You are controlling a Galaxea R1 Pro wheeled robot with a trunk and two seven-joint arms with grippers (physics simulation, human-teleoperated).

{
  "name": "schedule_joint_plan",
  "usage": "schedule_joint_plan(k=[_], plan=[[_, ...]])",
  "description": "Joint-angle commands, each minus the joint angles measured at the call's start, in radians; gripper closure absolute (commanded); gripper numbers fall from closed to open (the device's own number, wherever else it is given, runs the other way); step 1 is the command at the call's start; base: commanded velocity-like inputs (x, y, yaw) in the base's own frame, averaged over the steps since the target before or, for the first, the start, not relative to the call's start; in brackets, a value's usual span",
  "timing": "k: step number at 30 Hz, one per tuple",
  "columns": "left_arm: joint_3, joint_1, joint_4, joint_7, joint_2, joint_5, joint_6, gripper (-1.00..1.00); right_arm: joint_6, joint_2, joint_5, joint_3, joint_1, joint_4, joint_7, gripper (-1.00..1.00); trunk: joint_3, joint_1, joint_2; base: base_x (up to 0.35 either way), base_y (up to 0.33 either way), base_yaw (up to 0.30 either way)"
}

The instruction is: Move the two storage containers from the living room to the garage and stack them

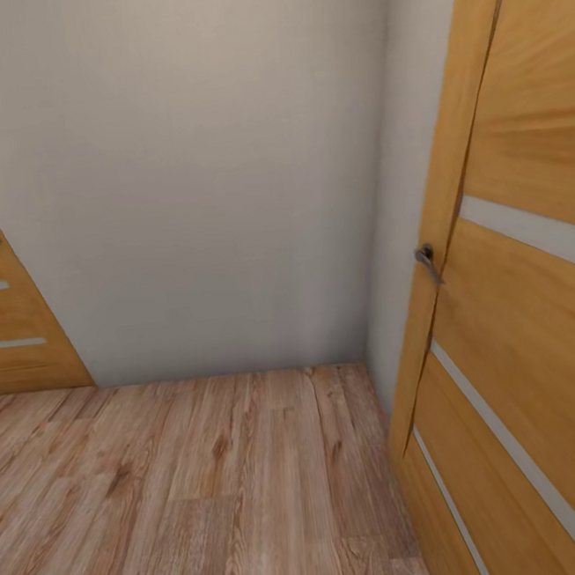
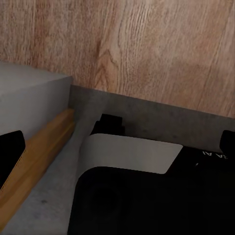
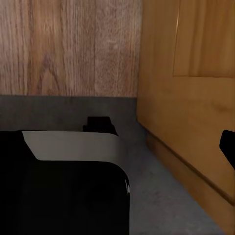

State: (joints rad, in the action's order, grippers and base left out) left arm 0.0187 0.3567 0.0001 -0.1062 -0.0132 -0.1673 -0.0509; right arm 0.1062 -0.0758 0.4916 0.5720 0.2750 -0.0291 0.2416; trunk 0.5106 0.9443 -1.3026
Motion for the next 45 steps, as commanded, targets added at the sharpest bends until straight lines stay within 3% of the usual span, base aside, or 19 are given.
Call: schedule_joint_plan(k=[1,27,37,45], plan=[[0.001,0.001,0.000,-0.003,0.000,-0.006,-0.003,-1.00,0.006,-0.001,0.010,0.009,0.001,-0.003,0.001,-1.00,0.001,0.000,0.000,0.222,0.000,0.000],[0.001,0.001,0.000,-0.003,0.002,-0.007,-0.003,-1.00,0.005,-0.002,0.010,0.009,0.001,-0.003,0.006,-1.00,0.001,0.000,0.000,0.170,0.000,0.001],[0.001,0.001,0.000,-0.003,0.001,-0.006,-0.003,-1.00,0.006,-0.001,0.011,0.008,0.001,-0.003,0.004,-1.00,0.001,0.000,0.000,0.031,0.000,0.149],[0.001,0.001,0.000,-0.003,0.002,-0.006,-0.003,-1.00,0.006,-0.001,0.012,0.008,0.001,-0.003,0.005,-1.00,0.001,0.000,0.000,0.285,0.000,0.009]])
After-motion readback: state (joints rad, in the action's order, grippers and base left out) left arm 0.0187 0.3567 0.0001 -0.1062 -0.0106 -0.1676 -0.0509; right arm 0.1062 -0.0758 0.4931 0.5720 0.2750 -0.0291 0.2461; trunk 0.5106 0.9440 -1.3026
